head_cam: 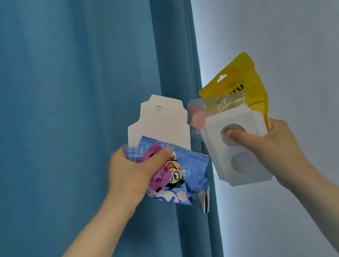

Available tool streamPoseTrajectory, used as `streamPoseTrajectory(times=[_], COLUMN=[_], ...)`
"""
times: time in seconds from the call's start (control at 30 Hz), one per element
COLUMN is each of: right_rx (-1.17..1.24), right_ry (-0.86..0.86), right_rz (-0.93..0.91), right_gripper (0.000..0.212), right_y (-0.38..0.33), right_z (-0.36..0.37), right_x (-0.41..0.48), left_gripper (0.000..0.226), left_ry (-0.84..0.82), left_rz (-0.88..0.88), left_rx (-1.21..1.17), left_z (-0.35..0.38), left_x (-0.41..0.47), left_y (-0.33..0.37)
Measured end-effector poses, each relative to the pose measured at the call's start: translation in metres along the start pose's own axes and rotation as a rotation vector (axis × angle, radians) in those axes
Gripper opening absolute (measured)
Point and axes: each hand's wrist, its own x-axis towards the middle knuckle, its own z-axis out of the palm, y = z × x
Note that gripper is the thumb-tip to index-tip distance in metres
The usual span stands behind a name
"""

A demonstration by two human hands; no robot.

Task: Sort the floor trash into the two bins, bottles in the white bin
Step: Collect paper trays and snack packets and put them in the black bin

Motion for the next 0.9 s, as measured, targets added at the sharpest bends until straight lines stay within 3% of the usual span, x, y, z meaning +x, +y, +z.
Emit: streamPoseTrajectory(times=[0.23, 0.4, 0.9], right_rx=[-0.2, -0.325, -0.417], right_ry=[0.199, 0.304, 0.434], right_rz=[0.068, 0.146, 0.517], right_gripper=[0.009, 0.011, 0.006], right_y=[0.036, 0.069, 0.239], right_z=[-0.038, -0.077, -0.217], right_x=[0.0, -0.014, -0.058], left_gripper=[0.035, 0.029, 0.02], left_ry=[-0.23, -0.378, -0.665], left_rz=[-0.069, -0.189, -0.518], left_rx=[-0.125, -0.179, -0.002], left_z=[0.066, 0.121, 0.313], left_x=[0.034, 0.027, -0.06], left_y=[-0.052, -0.096, -0.246])
